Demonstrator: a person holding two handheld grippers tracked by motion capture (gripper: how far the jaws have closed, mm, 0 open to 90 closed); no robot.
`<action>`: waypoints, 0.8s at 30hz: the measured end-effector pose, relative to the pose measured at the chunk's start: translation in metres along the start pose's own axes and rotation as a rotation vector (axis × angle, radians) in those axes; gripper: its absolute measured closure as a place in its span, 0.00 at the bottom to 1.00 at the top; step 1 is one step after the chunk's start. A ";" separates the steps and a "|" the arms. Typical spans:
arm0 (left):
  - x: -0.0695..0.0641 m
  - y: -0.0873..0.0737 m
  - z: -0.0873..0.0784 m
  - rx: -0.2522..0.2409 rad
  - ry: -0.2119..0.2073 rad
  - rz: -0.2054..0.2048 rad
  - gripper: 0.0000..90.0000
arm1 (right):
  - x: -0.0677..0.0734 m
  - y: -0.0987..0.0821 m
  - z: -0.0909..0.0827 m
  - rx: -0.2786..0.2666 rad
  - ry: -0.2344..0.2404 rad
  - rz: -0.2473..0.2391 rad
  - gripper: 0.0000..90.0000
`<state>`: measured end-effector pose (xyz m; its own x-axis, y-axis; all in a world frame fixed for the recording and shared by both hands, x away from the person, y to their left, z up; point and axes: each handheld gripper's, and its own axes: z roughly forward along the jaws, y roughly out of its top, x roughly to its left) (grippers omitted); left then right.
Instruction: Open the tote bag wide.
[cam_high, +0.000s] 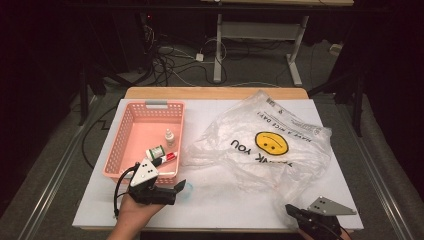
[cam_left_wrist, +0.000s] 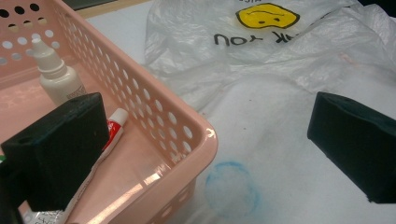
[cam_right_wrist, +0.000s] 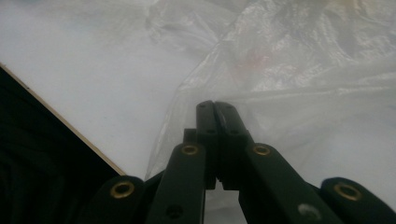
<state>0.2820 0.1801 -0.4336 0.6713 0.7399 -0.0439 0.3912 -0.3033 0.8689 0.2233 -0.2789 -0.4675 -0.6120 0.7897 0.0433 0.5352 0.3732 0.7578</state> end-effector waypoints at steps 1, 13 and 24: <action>0.000 0.000 0.000 -0.001 0.001 0.000 0.00 | 0.003 0.002 0.003 0.003 0.008 -0.013 1.00; 0.003 0.000 -0.002 -0.019 0.033 0.003 0.00 | 0.005 0.013 -0.024 -0.154 0.038 0.015 0.80; 0.000 0.001 0.000 0.013 0.008 -0.011 0.00 | -0.021 0.050 -0.029 -0.251 -0.001 0.000 0.49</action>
<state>0.2820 0.1800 -0.4328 0.6620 0.7479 -0.0493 0.4063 -0.3028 0.8621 0.2465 -0.2911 -0.4114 -0.6113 0.7902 0.0425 0.3733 0.2406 0.8960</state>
